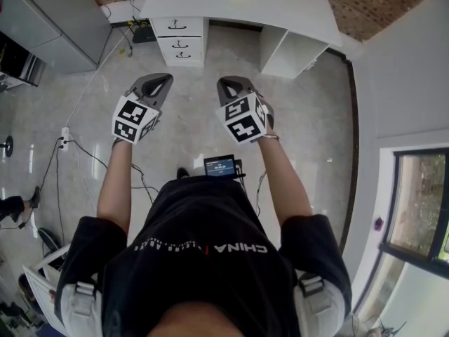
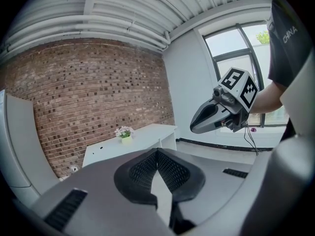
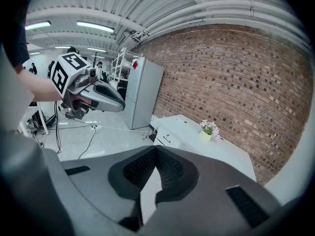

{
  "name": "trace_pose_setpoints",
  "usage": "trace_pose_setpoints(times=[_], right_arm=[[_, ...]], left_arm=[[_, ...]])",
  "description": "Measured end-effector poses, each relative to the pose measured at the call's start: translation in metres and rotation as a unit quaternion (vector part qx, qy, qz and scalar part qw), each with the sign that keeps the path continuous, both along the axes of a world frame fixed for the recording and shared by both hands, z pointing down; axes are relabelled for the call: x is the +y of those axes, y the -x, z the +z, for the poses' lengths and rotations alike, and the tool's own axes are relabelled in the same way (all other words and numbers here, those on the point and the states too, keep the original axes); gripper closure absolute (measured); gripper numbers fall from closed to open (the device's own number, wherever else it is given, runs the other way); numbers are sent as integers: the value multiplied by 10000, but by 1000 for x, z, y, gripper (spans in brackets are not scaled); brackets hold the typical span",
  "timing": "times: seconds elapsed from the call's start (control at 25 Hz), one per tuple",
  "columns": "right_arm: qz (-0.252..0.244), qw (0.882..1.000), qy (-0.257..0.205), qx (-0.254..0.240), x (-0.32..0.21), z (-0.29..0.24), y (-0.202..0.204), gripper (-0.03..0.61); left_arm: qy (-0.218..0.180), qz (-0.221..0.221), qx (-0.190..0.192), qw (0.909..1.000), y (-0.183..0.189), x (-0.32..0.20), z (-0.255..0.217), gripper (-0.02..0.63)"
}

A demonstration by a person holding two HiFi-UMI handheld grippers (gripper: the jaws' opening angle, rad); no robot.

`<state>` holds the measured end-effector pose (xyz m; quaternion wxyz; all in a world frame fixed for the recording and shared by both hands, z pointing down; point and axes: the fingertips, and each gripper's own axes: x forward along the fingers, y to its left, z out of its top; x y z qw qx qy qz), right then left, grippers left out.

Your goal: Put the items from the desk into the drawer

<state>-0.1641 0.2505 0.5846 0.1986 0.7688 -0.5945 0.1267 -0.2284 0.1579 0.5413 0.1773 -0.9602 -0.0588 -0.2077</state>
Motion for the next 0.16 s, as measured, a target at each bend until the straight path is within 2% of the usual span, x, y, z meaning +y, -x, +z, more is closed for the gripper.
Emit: trace_pose_setpoints(times=[0.16], right_arm=[[12, 10000, 6, -9, 1, 1, 0, 563]], left_arm=[[-59, 46, -27, 10000, -1, 3, 1, 601]])
